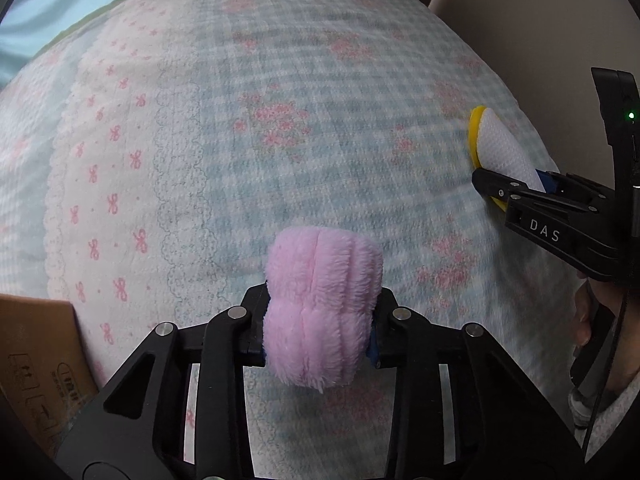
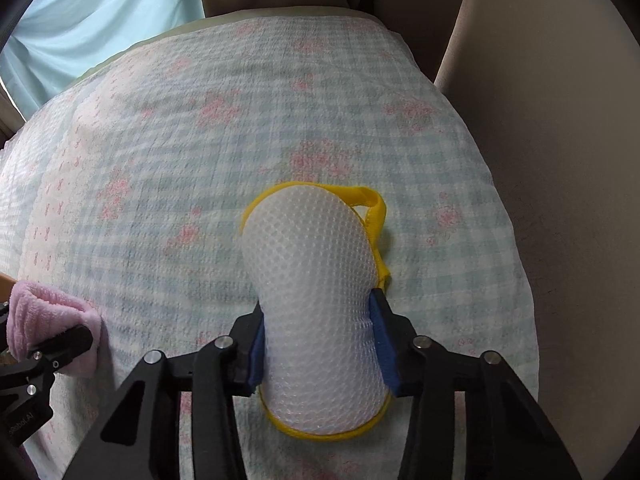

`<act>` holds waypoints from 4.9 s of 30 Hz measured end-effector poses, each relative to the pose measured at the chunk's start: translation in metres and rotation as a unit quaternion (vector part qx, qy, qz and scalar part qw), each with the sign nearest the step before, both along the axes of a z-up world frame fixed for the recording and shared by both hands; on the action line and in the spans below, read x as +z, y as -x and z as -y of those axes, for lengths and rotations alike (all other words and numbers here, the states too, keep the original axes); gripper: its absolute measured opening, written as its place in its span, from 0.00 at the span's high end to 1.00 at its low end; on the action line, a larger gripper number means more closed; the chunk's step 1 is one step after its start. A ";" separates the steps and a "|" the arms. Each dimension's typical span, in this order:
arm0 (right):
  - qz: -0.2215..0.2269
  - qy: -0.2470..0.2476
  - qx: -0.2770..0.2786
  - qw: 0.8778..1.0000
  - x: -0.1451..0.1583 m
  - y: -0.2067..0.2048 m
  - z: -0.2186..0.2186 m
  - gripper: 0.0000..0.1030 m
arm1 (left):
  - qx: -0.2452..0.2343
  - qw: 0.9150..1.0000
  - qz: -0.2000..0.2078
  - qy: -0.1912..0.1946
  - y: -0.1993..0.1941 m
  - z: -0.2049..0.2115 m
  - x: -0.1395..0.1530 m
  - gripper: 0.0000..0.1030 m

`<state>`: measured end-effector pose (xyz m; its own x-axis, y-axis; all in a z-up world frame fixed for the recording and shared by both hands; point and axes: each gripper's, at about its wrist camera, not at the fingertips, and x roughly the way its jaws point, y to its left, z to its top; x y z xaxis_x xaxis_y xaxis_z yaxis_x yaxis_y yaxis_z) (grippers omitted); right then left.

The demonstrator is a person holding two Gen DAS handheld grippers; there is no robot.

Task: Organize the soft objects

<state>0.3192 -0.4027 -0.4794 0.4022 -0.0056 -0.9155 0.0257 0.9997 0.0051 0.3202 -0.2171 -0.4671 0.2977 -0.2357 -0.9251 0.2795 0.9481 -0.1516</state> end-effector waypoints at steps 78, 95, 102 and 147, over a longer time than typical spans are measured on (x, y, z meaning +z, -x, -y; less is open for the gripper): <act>-0.096 -0.128 -0.017 0.987 0.120 0.070 -0.432 0.14 | -0.027 0.996 -0.053 -0.063 0.079 -0.424 0.095 0.13; -0.072 -0.151 -0.025 0.986 0.152 0.103 -0.408 0.02 | -0.013 0.998 -0.035 -0.044 0.115 -0.425 0.125 0.00; -0.029 -0.127 0.016 0.991 0.216 0.127 -0.398 0.02 | 0.027 0.998 0.018 -0.046 0.131 -0.416 0.196 0.00; 0.246 -0.021 0.017 0.969 0.458 0.263 -0.322 0.02 | 0.139 0.936 0.323 0.007 0.281 -0.363 0.460 0.00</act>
<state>0.0564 -0.0807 -0.0215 0.7890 0.0486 -0.6125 -0.0231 0.9985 0.0494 0.0397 0.1458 -0.0070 0.8455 -0.0758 -0.5286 0.0589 0.9971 -0.0487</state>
